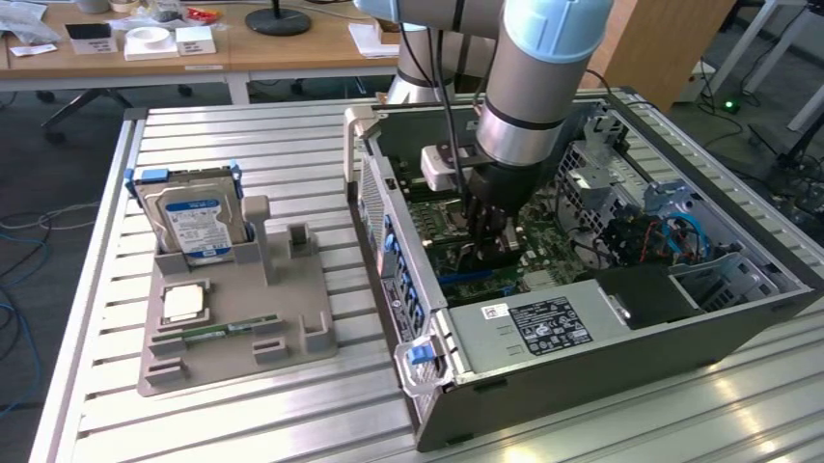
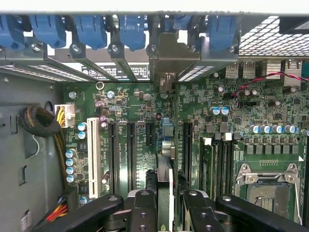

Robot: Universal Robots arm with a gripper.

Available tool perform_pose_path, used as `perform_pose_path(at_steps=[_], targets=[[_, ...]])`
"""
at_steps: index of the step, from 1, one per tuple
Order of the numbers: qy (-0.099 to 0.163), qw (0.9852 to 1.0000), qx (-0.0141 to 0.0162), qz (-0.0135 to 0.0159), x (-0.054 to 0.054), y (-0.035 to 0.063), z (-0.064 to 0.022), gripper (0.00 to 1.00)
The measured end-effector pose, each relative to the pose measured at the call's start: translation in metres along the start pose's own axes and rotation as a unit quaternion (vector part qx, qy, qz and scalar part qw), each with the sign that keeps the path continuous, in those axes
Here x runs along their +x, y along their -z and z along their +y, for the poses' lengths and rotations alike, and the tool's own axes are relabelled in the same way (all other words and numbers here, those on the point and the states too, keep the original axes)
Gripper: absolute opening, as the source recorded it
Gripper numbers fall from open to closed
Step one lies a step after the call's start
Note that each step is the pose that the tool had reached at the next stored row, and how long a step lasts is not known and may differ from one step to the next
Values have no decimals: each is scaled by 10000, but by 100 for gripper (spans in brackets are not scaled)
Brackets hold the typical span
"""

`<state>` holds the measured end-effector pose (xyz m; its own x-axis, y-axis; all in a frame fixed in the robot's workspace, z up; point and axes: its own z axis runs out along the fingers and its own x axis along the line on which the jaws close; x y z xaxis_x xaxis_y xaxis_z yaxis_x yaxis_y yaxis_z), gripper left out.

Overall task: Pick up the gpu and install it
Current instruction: 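Insert the gpu into the slot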

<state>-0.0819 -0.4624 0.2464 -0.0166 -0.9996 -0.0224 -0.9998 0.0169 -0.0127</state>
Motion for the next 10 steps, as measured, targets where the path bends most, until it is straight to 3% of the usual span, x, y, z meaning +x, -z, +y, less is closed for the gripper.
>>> perform_pose_path(at_steps=[10], targets=[[-1, 10000, -1, 1, -9, -9, 8, 26]])
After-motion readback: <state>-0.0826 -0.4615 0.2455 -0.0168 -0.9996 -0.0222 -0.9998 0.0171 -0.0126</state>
